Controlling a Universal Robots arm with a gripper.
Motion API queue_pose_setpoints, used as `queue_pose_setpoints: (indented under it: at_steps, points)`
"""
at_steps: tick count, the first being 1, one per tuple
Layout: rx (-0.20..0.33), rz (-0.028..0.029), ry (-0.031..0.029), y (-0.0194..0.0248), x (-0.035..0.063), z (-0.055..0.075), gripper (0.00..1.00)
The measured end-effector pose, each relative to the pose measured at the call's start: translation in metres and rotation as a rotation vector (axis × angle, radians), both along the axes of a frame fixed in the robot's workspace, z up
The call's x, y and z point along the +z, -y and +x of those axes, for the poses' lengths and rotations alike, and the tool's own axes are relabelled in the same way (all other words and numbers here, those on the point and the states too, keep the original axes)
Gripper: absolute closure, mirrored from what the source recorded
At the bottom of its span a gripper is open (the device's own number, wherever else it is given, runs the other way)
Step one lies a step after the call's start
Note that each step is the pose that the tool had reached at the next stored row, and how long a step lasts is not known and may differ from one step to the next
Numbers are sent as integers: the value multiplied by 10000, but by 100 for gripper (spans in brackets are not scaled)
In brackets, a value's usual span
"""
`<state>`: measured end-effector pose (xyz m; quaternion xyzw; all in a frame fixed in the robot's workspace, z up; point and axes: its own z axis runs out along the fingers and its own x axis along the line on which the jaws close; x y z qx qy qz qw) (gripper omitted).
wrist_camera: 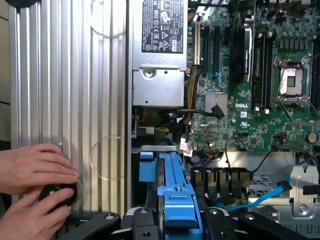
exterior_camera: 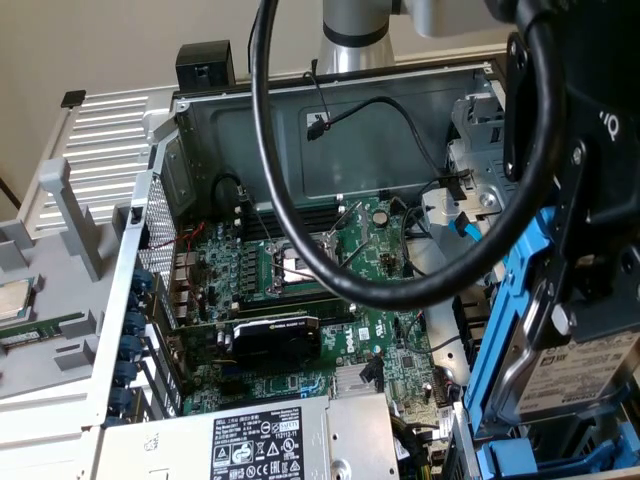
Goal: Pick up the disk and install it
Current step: 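Insert the disk into the insertion slot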
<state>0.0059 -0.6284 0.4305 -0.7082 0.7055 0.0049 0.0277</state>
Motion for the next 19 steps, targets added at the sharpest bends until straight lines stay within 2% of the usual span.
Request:
queue_pose_setpoints:
  at_steps: [7,19]
  points:
    - [-74,1,0,-16,-9,0,63]
    - [-229,0,0,-16,-14,0,63]
